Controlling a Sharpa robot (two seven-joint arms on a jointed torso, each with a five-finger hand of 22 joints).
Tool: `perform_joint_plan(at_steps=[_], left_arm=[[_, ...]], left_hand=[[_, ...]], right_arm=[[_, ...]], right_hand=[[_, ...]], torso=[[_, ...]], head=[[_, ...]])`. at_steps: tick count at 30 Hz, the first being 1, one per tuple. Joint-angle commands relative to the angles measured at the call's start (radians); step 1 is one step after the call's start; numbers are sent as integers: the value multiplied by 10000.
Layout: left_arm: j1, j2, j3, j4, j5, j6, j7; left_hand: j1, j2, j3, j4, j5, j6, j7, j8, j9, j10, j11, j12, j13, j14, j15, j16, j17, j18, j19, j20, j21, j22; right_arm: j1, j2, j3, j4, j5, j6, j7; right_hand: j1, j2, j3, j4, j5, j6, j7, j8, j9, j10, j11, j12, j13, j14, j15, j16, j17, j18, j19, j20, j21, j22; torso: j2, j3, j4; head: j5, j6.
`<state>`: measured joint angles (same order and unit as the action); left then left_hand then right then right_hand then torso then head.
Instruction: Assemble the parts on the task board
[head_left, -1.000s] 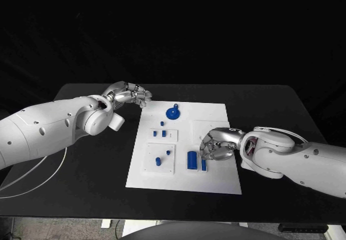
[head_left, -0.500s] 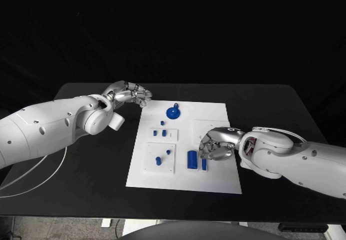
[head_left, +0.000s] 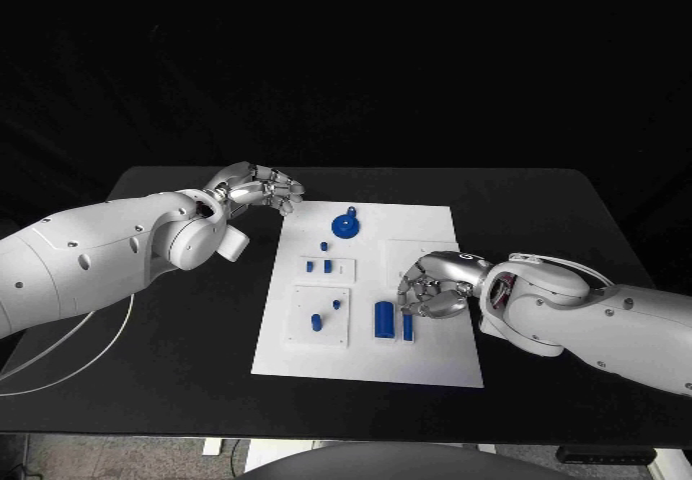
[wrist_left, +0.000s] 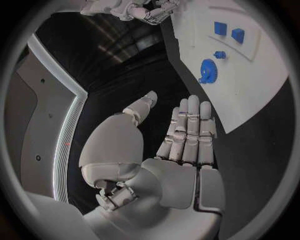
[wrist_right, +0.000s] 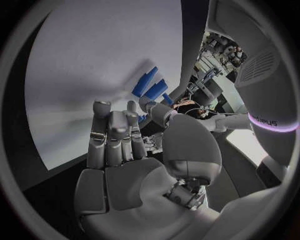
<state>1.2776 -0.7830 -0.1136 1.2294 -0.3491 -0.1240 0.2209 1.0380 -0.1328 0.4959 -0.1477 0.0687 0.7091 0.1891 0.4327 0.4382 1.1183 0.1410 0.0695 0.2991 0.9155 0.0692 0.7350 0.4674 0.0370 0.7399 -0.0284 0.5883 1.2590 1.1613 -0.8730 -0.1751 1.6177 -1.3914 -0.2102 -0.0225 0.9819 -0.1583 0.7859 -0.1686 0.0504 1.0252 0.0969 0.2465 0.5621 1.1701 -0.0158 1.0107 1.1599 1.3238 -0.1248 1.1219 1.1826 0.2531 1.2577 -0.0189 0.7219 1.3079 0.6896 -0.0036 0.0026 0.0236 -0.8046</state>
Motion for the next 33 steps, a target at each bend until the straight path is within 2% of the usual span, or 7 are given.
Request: perform_joint_plan(at_steps=[1,6,11,18,22,26,33], left_arm=[[6,28,4,4,-21,153,64],[6,32,2,4,-25,171,49],[6,26,-1,3,-25,186,38],[6,9,-4,12,-26,163,47],[6,8,-4,25,-26,157,61],[6,4,-5,31,-26,145,74],[6,1,-5,39,-27,157,71]], left_hand=[[-1,22,-3,54,-38,-100,104,52,-18,-53,-31,57,12,56,18,-34,17,200,66,-2,-57,10],[-1,21,-4,54,-38,-101,104,53,-20,-53,-31,56,12,56,18,-35,19,200,67,-2,-58,12],[-8,21,-8,59,-41,-103,105,55,-23,-55,-30,55,12,54,19,-38,21,199,66,-1,-61,14],[-14,22,-11,66,-42,-107,106,57,-28,-57,-29,54,12,53,20,-42,24,198,67,-1,-65,16],[-13,22,-11,66,-41,-108,106,57,-30,-58,-29,54,12,53,19,-43,25,198,67,-1,-67,17],[-11,24,-10,66,-40,-109,106,59,-32,-57,-29,54,12,53,19,-44,26,199,67,-2,-69,18],[-5,24,-9,63,-39,-110,106,61,-35,-57,-30,55,12,54,19,-46,29,200,68,-3,-71,21]], right_arm=[[-4,-18,2,19,1306,-619,324],[-4,-64,4,22,1642,-869,354],[-4,-158,4,47,1830,-728,344],[-4,-288,3,104,1850,-291,295],[-5,-305,2,80,1584,125,120],[-15,-344,1,38,1334,276,-2],[-74,-333,1,108,1112,332,-11]], right_hand=[[-111,-152,-102,125,-5,-216,68,-108,-40,-72,65,-64,2,-27,71,-52,-16,87,-1,-36,-50,102],[-367,-251,-517,197,15,-529,175,-262,-116,-152,166,-56,19,-40,169,-75,-12,87,-30,-55,-77,103],[-420,-258,-710,200,15,-720,247,-352,-162,-211,236,-59,23,-60,233,-93,-7,87,-57,-83,-109,95],[-271,-180,-776,102,16,-629,224,-282,-144,-217,217,-29,29,-55,221,-92,7,87,-56,-107,-120,99],[-124,-162,-822,-42,17,-513,183,-203,-119,-214,179,-9,28,-51,185,-91,20,87,-53,-110,-121,109],[-15,-189,-908,-206,-14,-415,139,-126,-82,-208,135,9,29,-51,143,-84,38,87,-46,-114,-116,120],[203,-57,-963,-461,-14,-331,98,-46,-36,-195,96,24,23,-53,105,-81,61,87,-38,-121,-117,128]], torso=[[-4,-7,9],[-6,-12,10],[-5,-17,13],[1,-17,12],[-1,-17,5],[0,-11,6],[-2,-8,-4]], head=[[-20,9],[-15,19],[-25,29],[-9,33],[-16,34],[-14,42],[-37,41]])
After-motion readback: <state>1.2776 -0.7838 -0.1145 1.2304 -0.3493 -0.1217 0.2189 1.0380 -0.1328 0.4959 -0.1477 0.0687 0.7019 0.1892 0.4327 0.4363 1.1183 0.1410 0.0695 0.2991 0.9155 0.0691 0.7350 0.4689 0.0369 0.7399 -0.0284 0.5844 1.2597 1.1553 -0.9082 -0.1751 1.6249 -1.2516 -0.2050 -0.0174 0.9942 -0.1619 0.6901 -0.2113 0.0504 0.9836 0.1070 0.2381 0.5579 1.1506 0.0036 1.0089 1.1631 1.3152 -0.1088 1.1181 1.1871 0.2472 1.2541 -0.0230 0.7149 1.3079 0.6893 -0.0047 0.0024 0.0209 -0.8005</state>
